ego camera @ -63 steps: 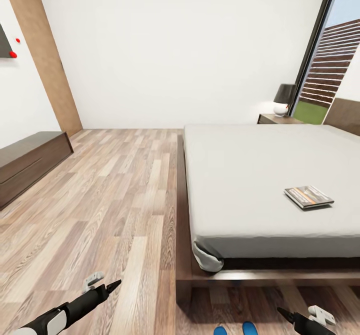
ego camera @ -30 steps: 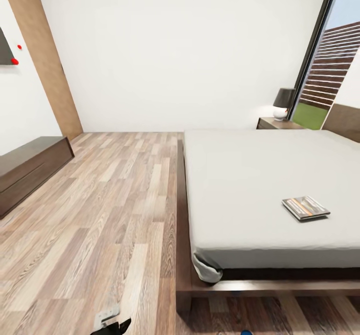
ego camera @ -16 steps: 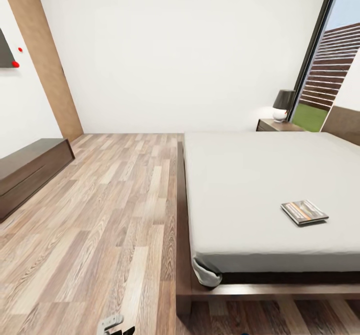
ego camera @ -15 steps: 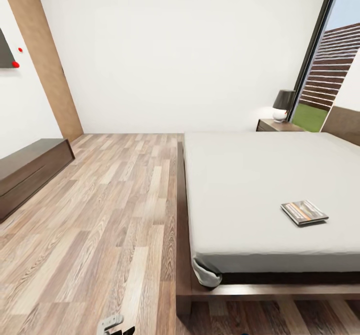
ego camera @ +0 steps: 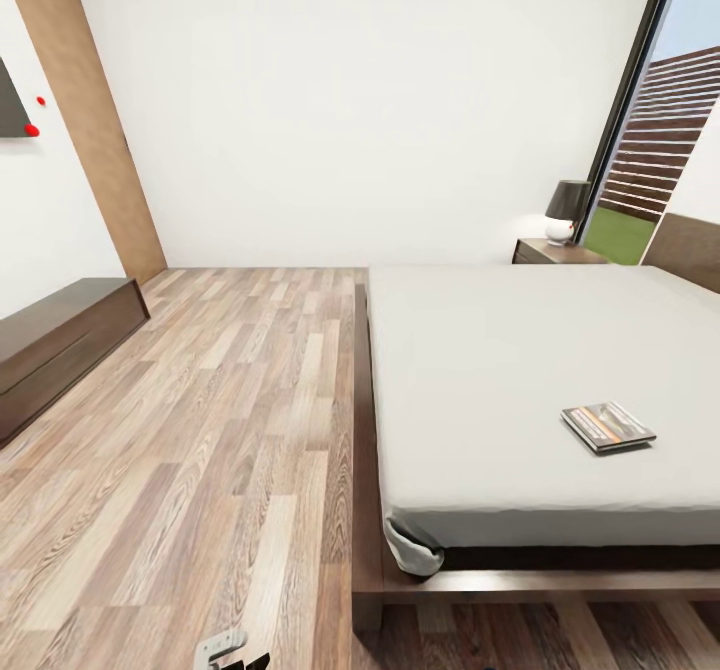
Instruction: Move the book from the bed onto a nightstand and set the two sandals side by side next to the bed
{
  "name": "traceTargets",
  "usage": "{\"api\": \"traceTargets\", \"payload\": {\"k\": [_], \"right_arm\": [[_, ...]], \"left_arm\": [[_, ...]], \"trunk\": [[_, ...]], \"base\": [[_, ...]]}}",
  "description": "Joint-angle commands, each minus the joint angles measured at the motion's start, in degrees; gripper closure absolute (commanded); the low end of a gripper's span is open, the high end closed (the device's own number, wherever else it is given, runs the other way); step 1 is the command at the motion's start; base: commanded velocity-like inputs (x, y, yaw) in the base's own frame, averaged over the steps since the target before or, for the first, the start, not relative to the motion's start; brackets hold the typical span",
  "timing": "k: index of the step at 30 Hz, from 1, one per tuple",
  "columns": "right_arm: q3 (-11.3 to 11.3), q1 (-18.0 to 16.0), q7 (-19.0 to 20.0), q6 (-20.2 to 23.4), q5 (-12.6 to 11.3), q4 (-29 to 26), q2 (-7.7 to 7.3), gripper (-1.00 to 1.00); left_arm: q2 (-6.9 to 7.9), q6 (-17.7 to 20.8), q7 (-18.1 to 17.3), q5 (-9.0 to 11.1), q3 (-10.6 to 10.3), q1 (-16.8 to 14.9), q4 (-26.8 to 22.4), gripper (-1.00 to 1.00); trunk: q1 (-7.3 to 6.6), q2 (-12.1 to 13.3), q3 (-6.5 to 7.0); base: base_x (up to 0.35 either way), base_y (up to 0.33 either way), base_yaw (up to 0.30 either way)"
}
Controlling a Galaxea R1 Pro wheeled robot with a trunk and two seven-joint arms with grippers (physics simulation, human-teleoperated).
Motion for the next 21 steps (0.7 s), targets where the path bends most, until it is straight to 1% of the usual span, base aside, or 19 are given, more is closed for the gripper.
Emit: {"api": "traceTargets", "payload": {"k": [1, 21], "right_arm": [[-0.27, -0.08, 0.30, 0.14, -0.21, 0.20, -0.03, -1.00], [-0.22, -0.08, 0.39, 0.17, -0.25, 0.11, 0.03, -1.00]], "left_arm": [[0.01, -0.24, -0.17, 0.40, -0.48, -0.04, 0.07, -1.00], [0.01, -0.24, -0.17, 0.41, -0.46, -0.04, 0.09, -1.00]], "trunk": [[-0.01, -0.02, -0.05], [-0.01, -0.02, -0.05]], "base": [[0.000, 0.000, 0.000], [0.000, 0.000, 0.000]]}}
